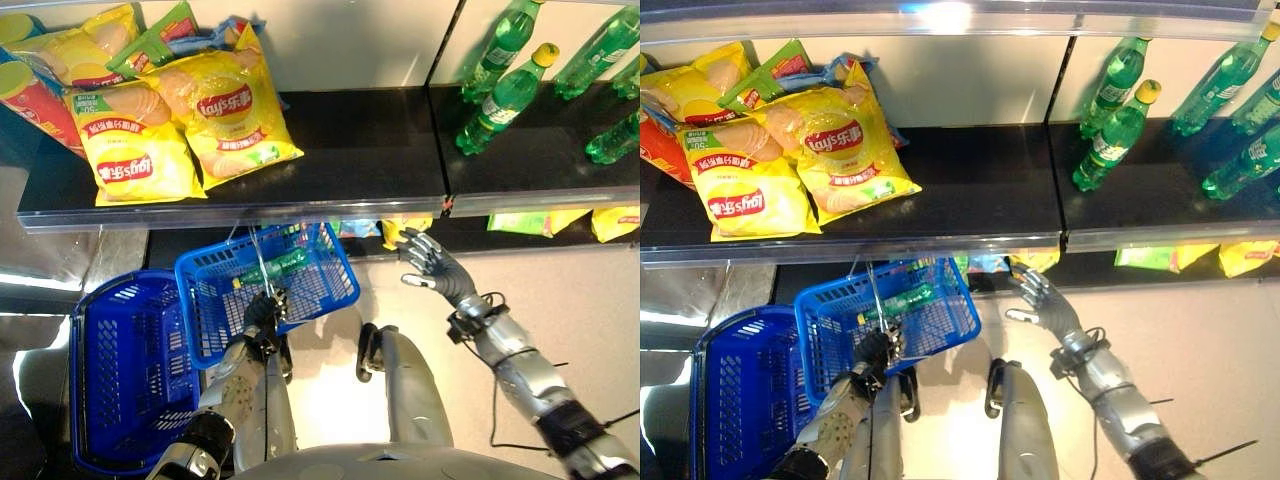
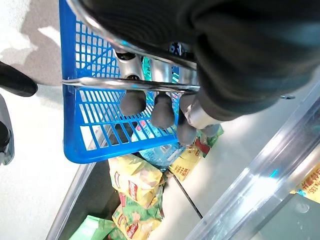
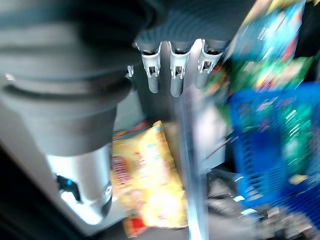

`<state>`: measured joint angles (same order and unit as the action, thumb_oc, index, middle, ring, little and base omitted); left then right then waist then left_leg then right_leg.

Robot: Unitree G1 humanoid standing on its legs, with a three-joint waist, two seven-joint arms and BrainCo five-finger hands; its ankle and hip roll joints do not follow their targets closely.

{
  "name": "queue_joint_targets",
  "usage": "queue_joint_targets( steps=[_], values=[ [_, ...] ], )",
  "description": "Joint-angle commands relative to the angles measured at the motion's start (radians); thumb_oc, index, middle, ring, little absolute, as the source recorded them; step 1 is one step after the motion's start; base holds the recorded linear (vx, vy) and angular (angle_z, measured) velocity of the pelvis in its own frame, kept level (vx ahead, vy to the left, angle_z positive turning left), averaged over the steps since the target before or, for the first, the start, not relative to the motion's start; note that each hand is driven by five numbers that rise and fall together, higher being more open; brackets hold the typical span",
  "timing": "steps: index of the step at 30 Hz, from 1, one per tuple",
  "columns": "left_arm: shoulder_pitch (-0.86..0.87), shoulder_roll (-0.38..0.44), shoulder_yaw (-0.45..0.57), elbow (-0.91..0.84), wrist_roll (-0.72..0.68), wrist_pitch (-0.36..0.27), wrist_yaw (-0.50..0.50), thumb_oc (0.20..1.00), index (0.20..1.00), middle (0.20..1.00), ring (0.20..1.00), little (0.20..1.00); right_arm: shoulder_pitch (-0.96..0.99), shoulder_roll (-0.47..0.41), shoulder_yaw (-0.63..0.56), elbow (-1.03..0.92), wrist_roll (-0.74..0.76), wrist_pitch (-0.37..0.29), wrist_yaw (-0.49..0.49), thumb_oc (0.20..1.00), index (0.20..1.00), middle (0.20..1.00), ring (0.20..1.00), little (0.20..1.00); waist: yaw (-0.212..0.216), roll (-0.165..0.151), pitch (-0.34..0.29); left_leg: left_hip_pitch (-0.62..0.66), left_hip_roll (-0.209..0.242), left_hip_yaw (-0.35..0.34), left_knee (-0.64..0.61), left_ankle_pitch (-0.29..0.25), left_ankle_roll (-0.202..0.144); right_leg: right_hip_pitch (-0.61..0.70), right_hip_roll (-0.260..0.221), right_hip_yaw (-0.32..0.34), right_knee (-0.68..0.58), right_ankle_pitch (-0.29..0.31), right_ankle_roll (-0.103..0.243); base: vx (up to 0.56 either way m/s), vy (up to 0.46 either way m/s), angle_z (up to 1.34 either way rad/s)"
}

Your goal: Pick up the snacks into the basket

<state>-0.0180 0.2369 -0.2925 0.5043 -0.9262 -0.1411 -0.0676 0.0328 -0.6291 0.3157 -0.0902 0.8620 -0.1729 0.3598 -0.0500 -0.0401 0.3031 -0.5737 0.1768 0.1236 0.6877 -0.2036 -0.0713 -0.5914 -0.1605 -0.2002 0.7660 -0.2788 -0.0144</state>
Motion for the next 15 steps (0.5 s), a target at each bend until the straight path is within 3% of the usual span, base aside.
queue_joint_targets(
  steps=[1,8,10,13,15],
  values=[
    [0.064,-0.011,-0.032,-0.141,-0.049,-0.049,-0.090,0.200,0.200,0.200,0.200,0.200,-0.005,-0.001,-0.053,-0.075,0.201,-0.026,0.099,1.000,1.000,1.000,1.000,1.000,0.002,-0.004,-0.054,-0.002,0.007,0.012,0.009,-0.008,0.043,0.038,-0.045,0.018,-0.048,0.056,0.099,0.00,0.000,0.00],
    [0.081,-0.007,-0.026,-0.146,-0.060,-0.046,-0.101,0.200,0.200,0.200,0.200,0.200,-0.053,0.033,-0.157,-0.078,0.215,-0.090,0.042,1.000,1.000,1.000,1.000,1.000,0.007,-0.006,-0.063,-0.012,0.005,0.006,0.007,-0.010,0.043,0.031,-0.048,0.014,-0.049,0.056,0.102,0.00,0.000,0.00],
    [0.090,-0.004,-0.026,-0.150,-0.063,-0.042,-0.102,0.200,0.200,0.200,0.200,0.200,-0.110,0.081,-0.194,-0.052,0.205,-0.126,-0.004,1.000,1.000,1.000,1.000,1.000,0.016,-0.004,-0.068,-0.013,0.004,0.003,0.005,-0.012,0.044,0.032,-0.051,0.012,-0.055,0.058,0.104,0.00,0.000,0.00],
    [0.085,-0.004,-0.031,-0.151,-0.068,-0.042,-0.096,0.200,0.200,0.200,0.200,0.200,-0.169,0.111,-0.209,-0.012,0.135,-0.162,-0.076,1.000,1.000,1.000,1.000,1.000,0.023,-0.003,-0.068,-0.014,0.001,0.000,0.004,-0.012,0.046,0.032,-0.052,0.012,-0.055,0.060,0.106,0.00,0.003,0.03],
    [0.080,-0.003,-0.037,-0.156,-0.061,-0.039,-0.090,0.200,0.200,0.200,0.200,0.200,-0.252,0.121,-0.212,0.025,-0.037,-0.186,-0.189,1.000,1.000,1.000,1.000,1.000,0.036,0.000,-0.067,-0.013,-0.003,-0.004,0.002,-0.011,0.050,0.036,-0.057,0.006,-0.052,0.060,0.106,0.00,-0.006,0.04]
  ],
)
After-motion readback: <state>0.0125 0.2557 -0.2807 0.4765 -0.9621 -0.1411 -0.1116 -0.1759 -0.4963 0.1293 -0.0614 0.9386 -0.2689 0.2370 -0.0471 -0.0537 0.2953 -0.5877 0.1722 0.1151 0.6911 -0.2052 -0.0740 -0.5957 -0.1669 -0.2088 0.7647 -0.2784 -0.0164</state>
